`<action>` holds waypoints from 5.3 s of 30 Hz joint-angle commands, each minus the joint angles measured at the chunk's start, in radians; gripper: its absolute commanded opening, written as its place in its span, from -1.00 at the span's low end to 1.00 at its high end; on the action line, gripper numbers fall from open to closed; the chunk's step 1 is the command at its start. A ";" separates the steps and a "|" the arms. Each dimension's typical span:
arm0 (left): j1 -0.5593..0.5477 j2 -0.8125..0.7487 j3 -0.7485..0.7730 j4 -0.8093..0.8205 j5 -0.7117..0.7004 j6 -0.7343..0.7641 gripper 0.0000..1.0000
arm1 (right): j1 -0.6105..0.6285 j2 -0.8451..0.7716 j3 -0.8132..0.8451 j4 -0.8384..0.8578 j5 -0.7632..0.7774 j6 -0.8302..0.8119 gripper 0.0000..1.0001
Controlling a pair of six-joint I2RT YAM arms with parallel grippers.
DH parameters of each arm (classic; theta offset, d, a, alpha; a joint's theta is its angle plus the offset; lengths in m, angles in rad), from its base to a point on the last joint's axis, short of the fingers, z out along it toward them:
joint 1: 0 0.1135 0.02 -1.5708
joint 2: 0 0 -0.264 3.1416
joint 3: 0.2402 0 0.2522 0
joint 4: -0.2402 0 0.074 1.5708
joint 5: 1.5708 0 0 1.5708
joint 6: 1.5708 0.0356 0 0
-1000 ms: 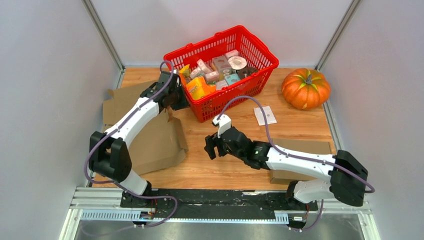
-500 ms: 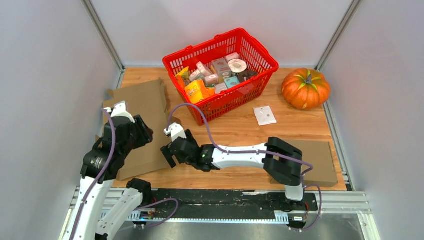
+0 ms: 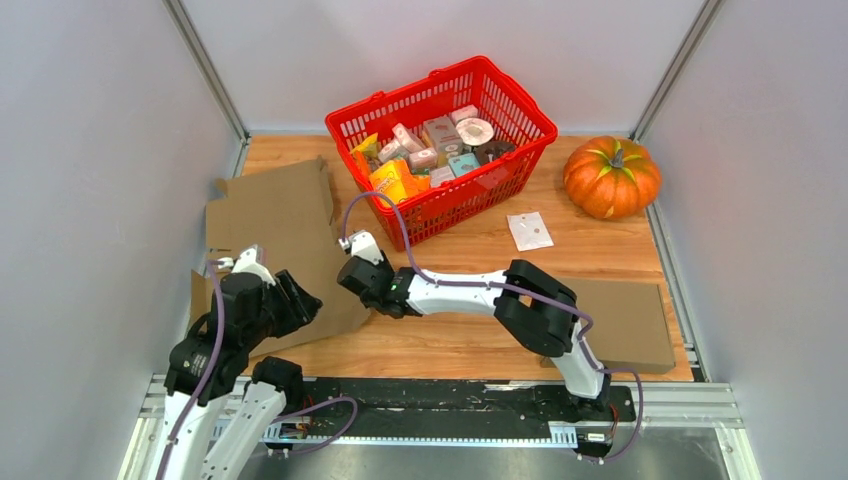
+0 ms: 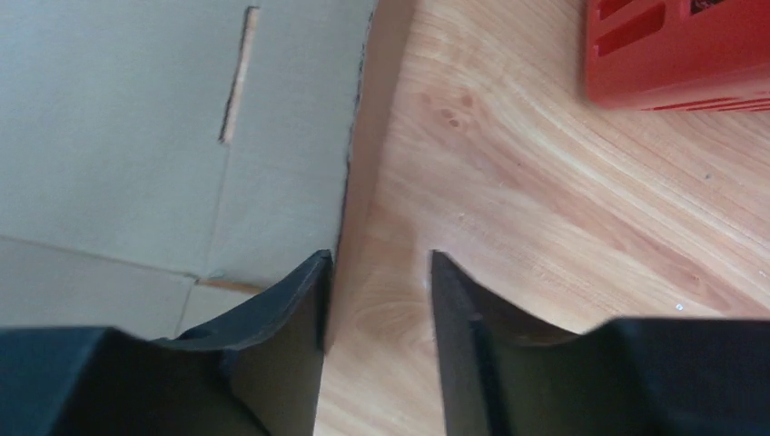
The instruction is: Fold the paper box
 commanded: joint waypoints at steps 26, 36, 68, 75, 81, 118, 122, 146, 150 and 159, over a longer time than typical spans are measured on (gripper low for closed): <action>-0.454 0.412 0.288 -0.003 -0.007 0.532 0.23 | -0.306 -0.064 0.589 -0.277 -0.853 -0.166 -1.00; -0.761 0.581 0.313 -0.037 -0.622 0.383 0.18 | -0.363 -0.026 0.663 -0.305 -0.933 0.030 -1.00; -0.650 0.460 0.453 -0.022 -0.721 0.326 -1.00 | -0.370 -0.193 0.682 -0.415 -0.956 -0.054 0.45; -0.603 0.322 0.639 0.179 -0.696 0.100 -1.00 | -0.287 -0.720 -0.042 0.057 -0.806 -0.285 1.00; -0.601 0.388 0.791 0.171 -0.820 -0.260 -1.00 | -0.031 -0.905 -0.401 0.387 -0.491 -0.469 1.00; -0.601 0.440 0.931 0.338 -0.026 0.152 0.50 | -0.026 -0.783 0.060 -0.094 -0.294 -0.798 -1.00; -0.601 0.431 0.929 0.324 -0.033 0.330 0.22 | -0.218 -0.870 0.089 -0.266 -0.611 -0.675 -1.00; -0.601 0.461 0.946 0.325 -0.455 0.512 0.27 | -0.597 -0.864 0.375 -0.736 -0.782 -0.641 -1.00; -0.534 0.555 0.908 0.298 -0.384 0.465 0.29 | -0.637 -0.741 0.430 -0.745 -0.676 -0.686 -1.00; -0.150 0.663 0.721 0.504 0.285 0.275 0.15 | -0.682 -0.687 0.381 -0.633 -0.566 -0.747 -1.00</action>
